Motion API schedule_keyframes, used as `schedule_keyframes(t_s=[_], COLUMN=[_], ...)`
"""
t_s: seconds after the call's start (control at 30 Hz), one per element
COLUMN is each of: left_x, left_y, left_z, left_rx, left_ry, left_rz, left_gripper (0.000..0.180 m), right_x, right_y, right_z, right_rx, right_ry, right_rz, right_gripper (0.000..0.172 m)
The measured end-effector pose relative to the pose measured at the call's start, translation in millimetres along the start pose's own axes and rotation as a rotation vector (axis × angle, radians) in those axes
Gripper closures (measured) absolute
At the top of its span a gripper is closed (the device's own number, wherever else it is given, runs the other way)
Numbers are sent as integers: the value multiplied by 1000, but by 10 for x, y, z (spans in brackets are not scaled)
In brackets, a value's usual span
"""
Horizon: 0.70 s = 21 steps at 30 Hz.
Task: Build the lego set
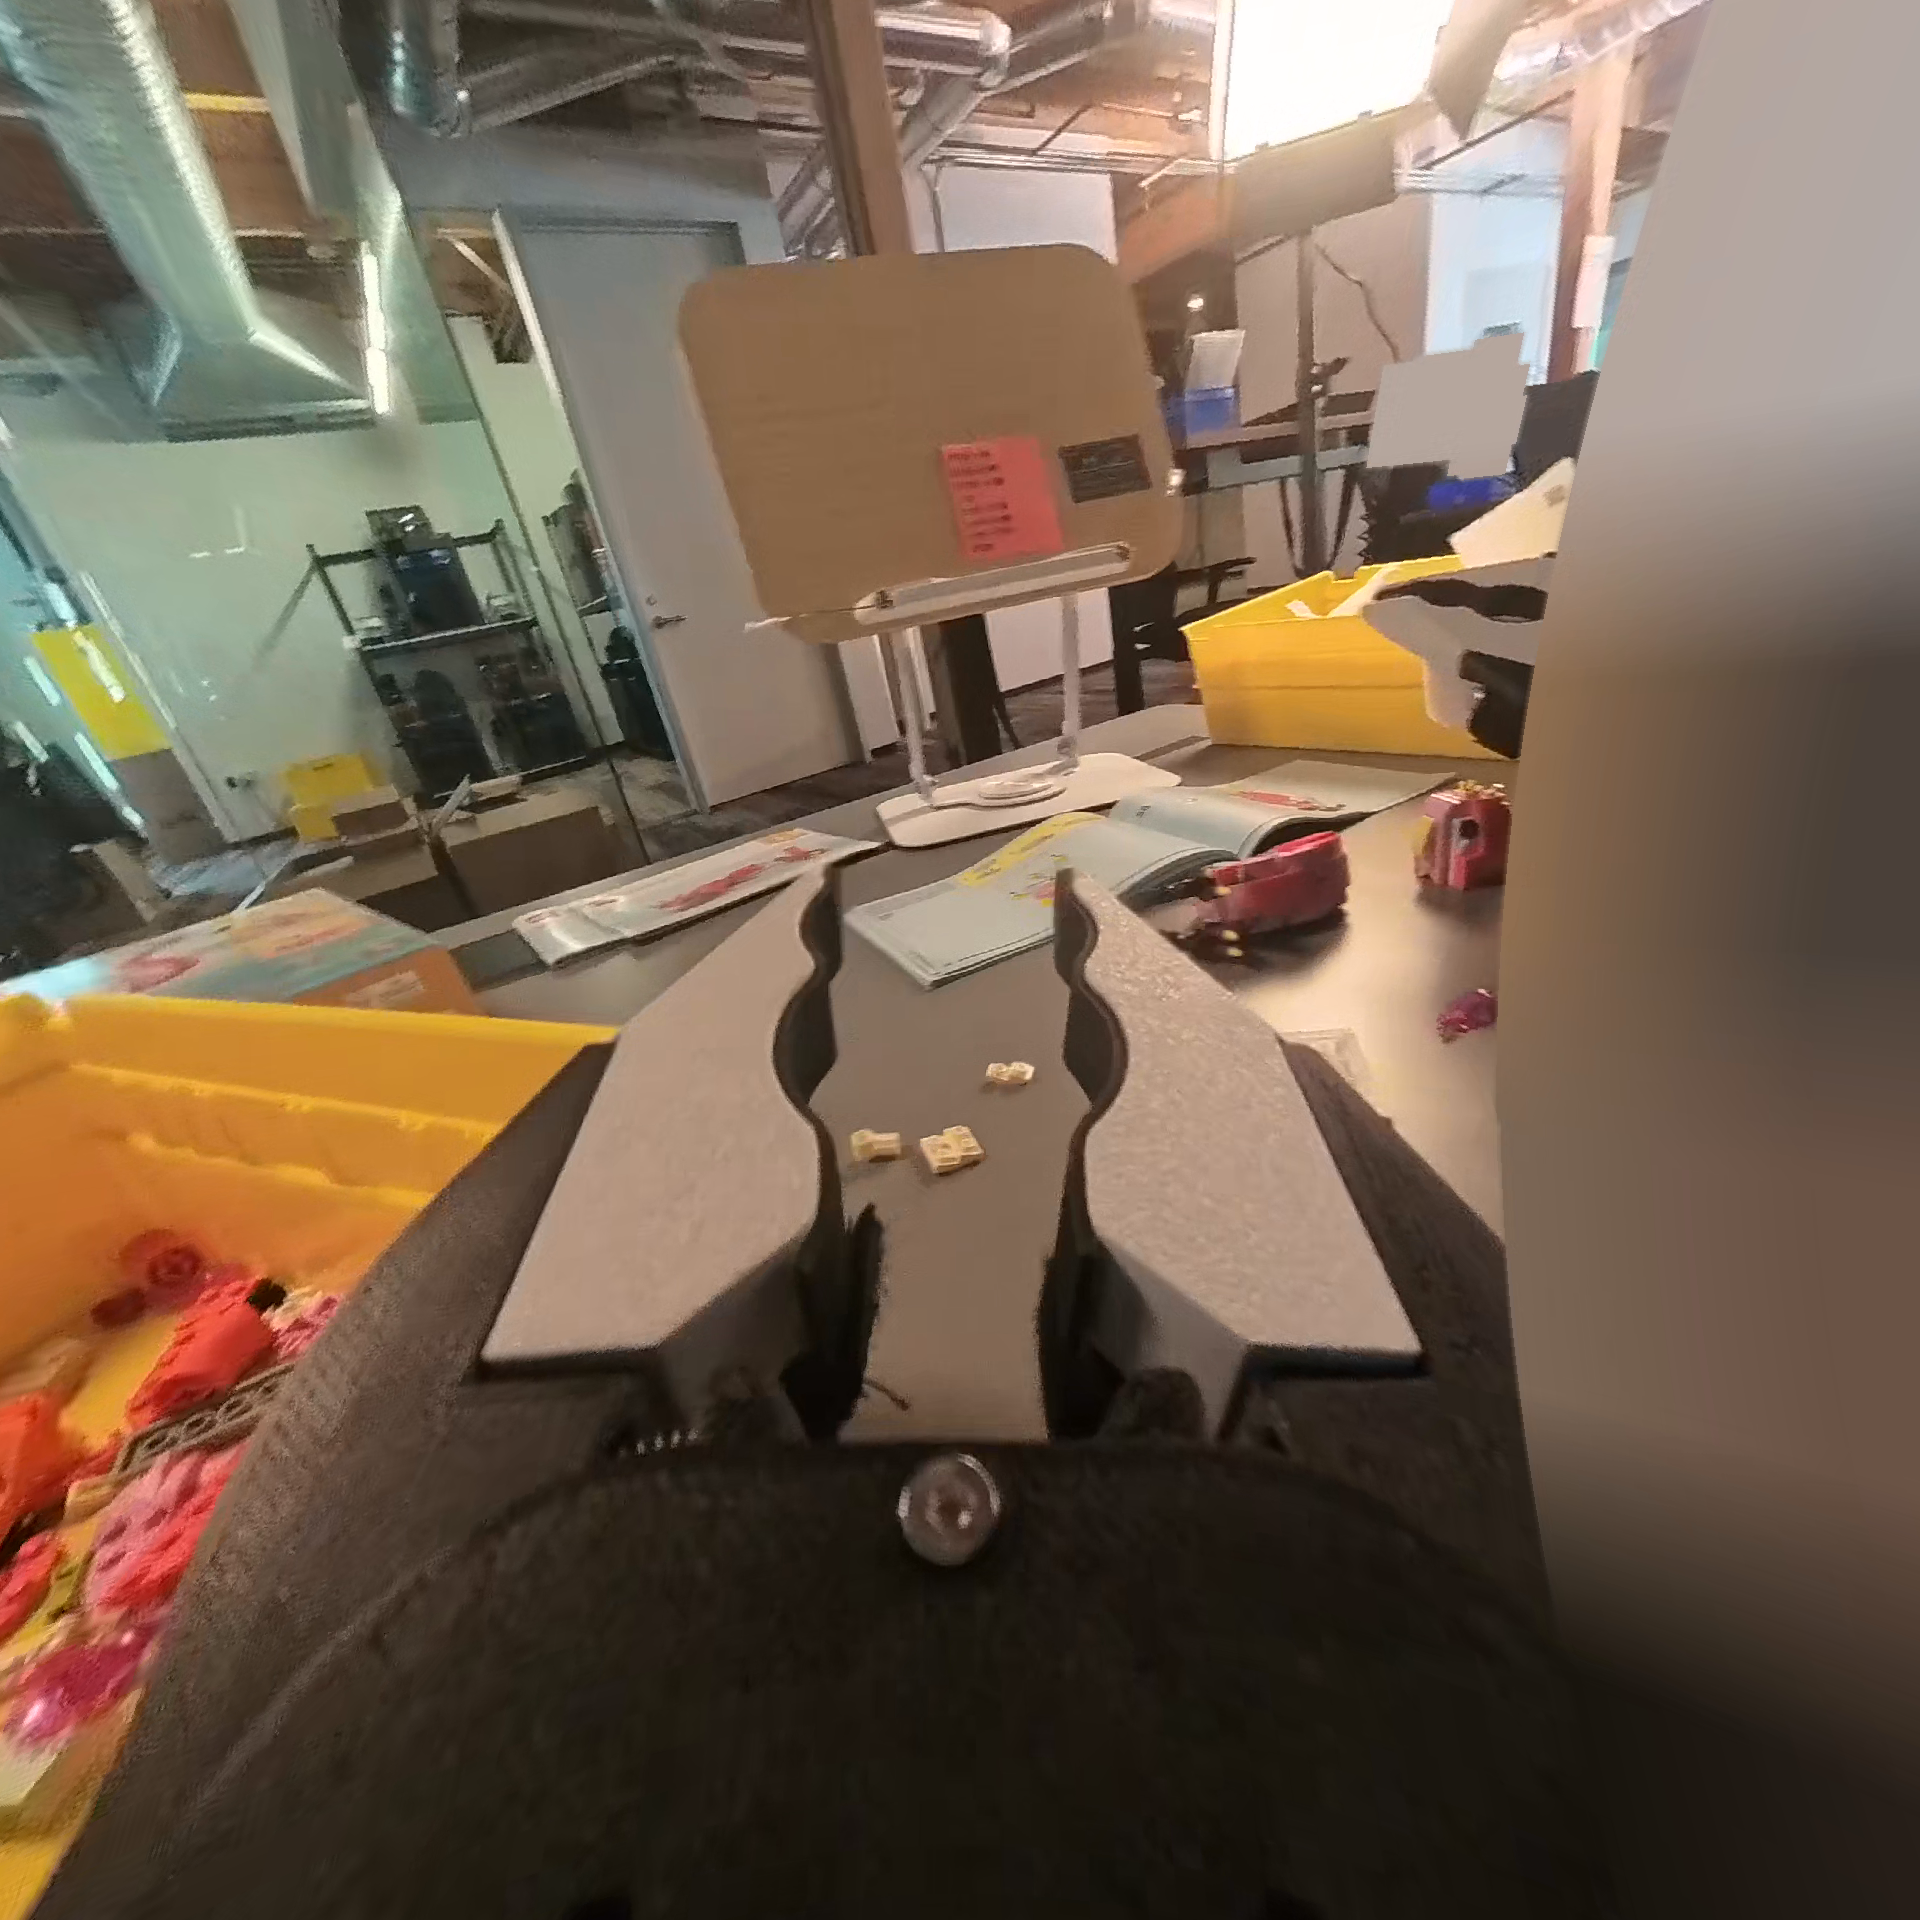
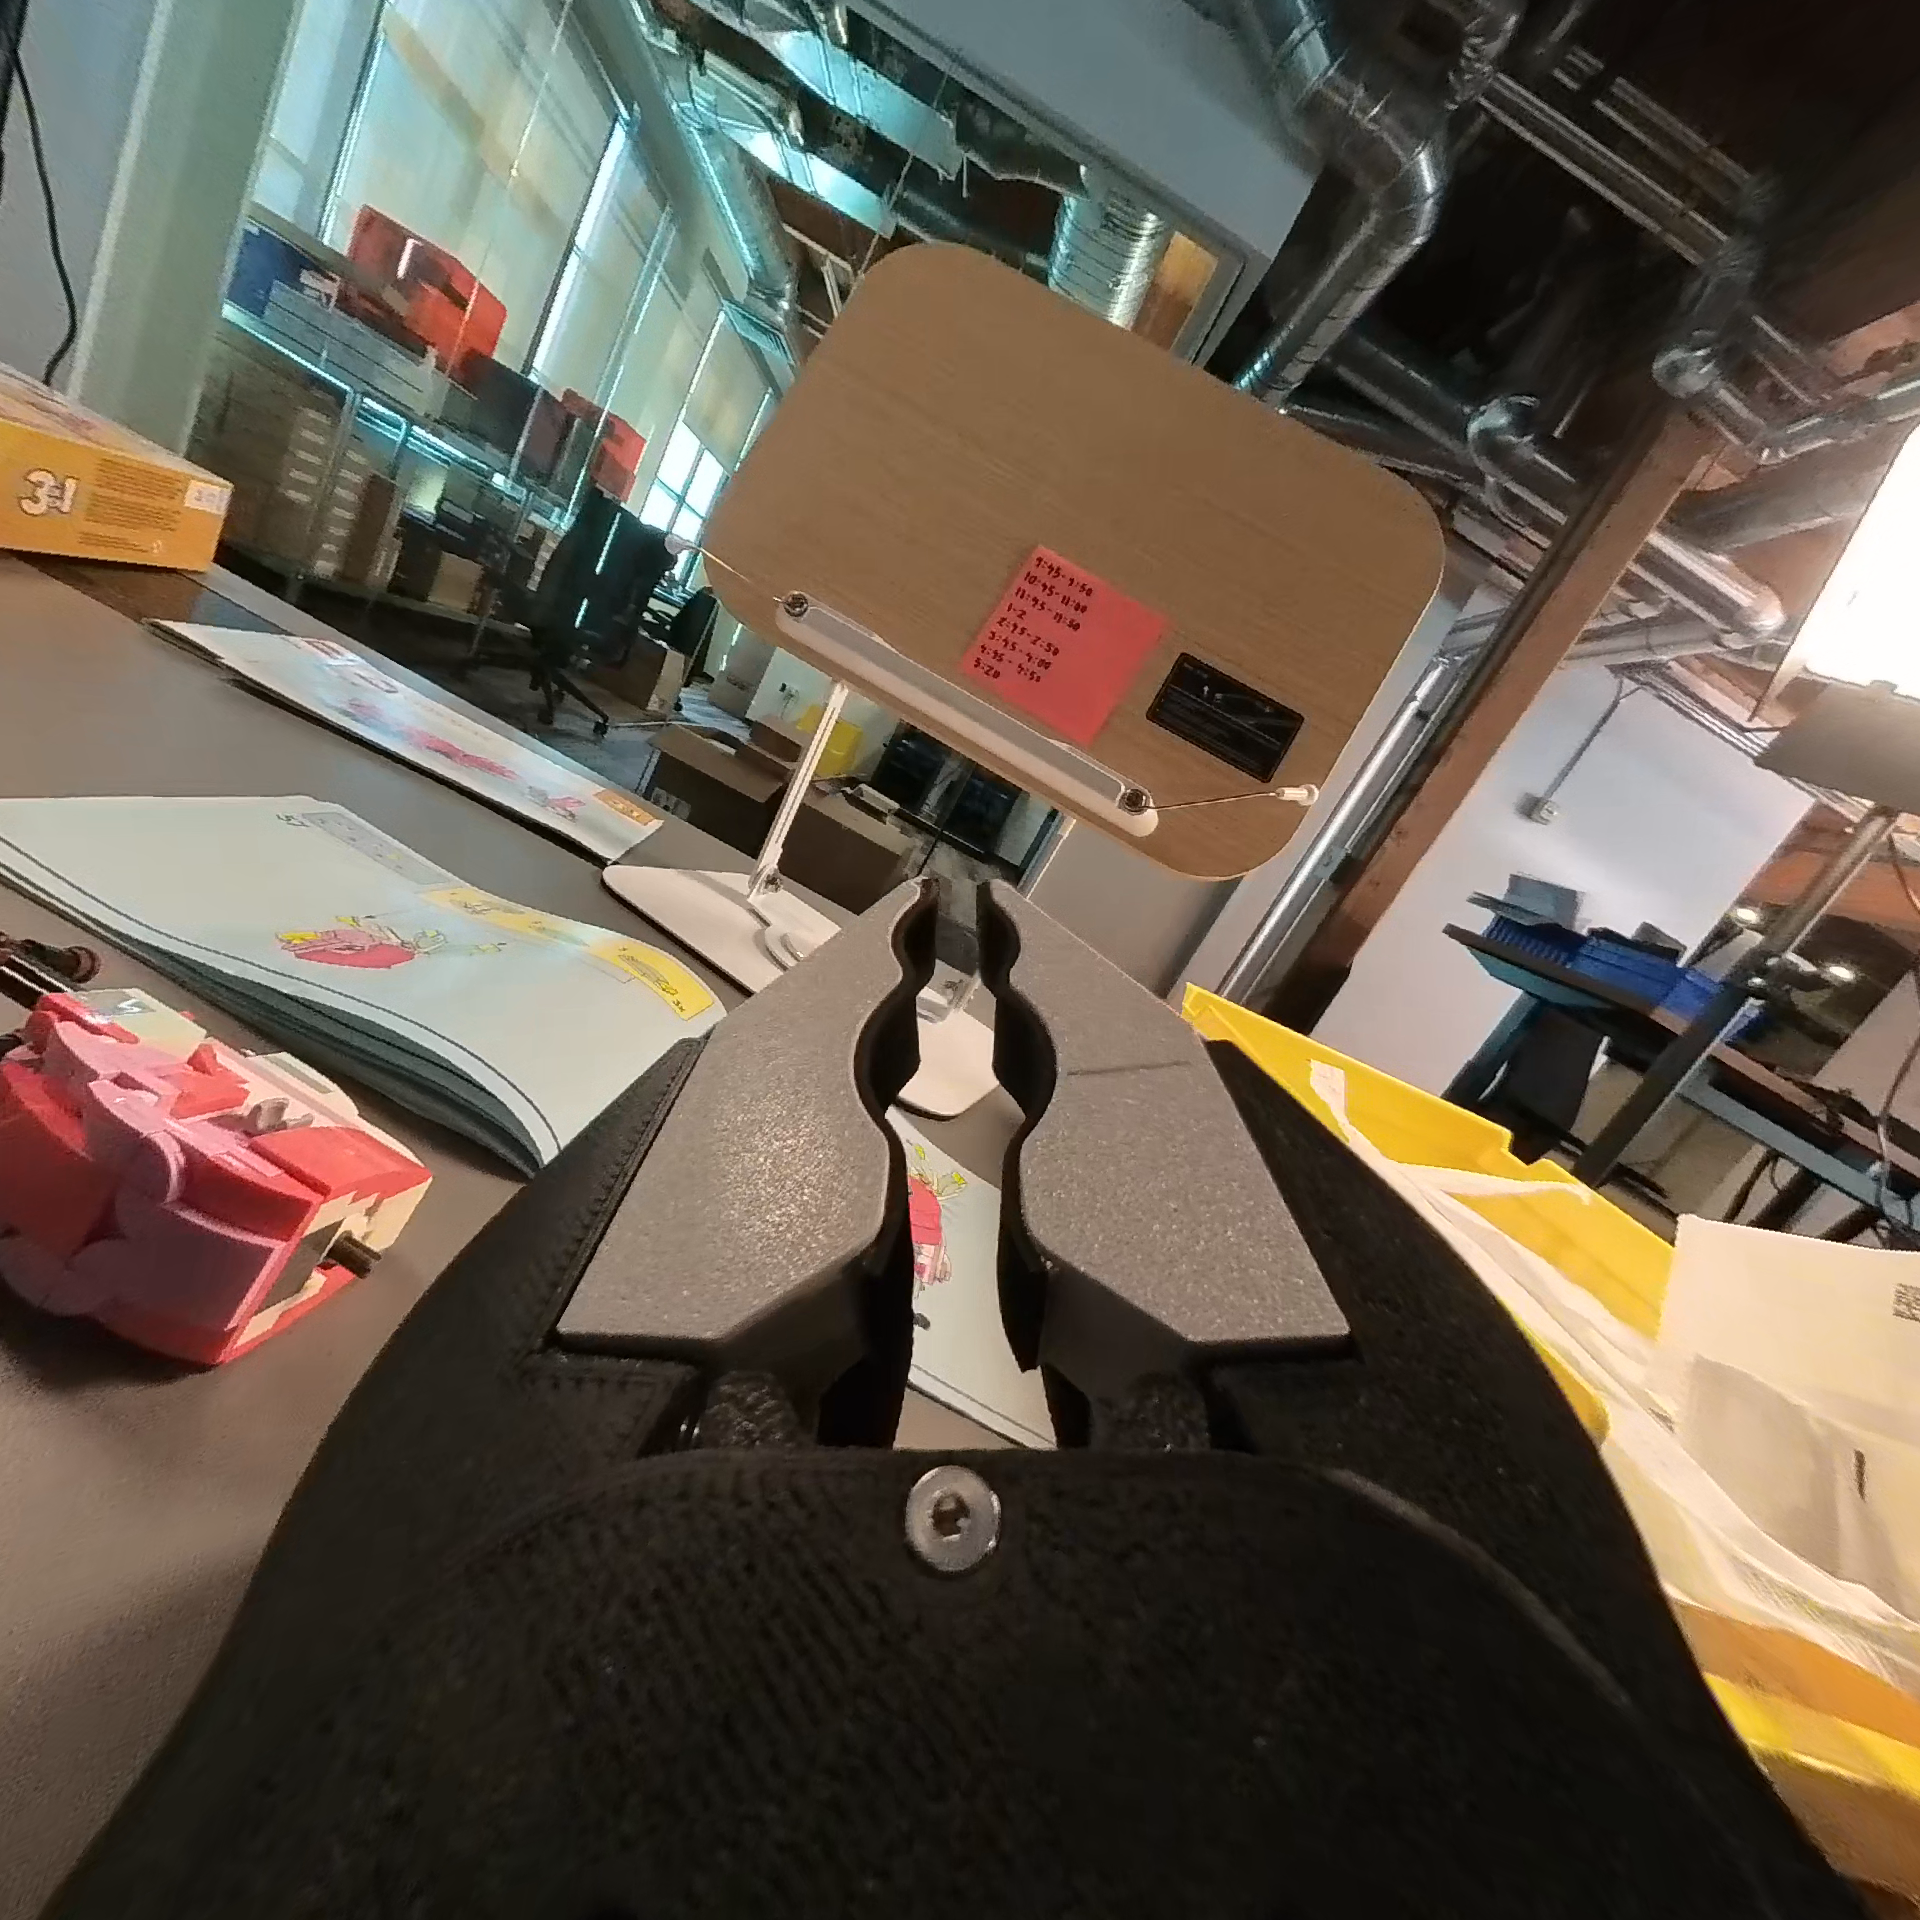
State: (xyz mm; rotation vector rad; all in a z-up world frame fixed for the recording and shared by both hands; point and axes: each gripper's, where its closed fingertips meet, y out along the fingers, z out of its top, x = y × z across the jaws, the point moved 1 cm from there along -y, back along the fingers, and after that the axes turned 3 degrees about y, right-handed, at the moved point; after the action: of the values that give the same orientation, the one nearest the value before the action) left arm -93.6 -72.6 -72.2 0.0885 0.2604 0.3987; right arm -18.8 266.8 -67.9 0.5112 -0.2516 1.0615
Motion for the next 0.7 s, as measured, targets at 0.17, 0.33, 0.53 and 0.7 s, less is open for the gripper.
schedule_keyframes(t_s=[0.17, 0.33, 0.53, 0.7], left_x=[-195, -242, -231, -246], left_y=[-75, -96, -96, -96], left_z=[35, 49, 39, 26], left_rx=[36, 54, 49, 46], left_ry=[-64, -62, -54, -69], left_rz=[81, 93, 89, 88], left_gripper=[140, 141, 141, 141], right_x=[1, 15, 10, 4], right_y=[-4, -5, -7, -2], right_z=[-11, -31, -39, -51], right_rx=[-6, -17, -22, -27], right_ry=[1, 9, 10, 11], right_rz=[0, -4, -1, 2], right_gripper=[168, 169, 171, 171])
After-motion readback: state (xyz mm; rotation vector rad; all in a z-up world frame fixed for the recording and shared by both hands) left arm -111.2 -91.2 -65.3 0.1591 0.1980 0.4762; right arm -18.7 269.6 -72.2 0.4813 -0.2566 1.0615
